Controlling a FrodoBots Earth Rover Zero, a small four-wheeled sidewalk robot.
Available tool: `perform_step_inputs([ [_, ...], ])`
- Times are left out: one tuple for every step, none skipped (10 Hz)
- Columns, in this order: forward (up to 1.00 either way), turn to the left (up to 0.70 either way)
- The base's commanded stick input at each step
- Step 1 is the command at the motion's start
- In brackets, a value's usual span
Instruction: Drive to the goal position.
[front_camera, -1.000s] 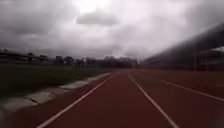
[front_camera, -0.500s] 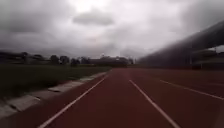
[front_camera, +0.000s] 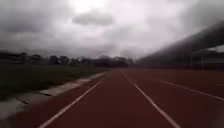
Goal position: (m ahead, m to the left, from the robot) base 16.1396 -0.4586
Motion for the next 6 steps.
perform_step_inputs([
  [0.70, -0.12],
  [0.70, -0.35],
  [0.70, -0.35],
  [0.70, -0.31],
  [0.70, -0.15],
  [0.70, 0.00],
])
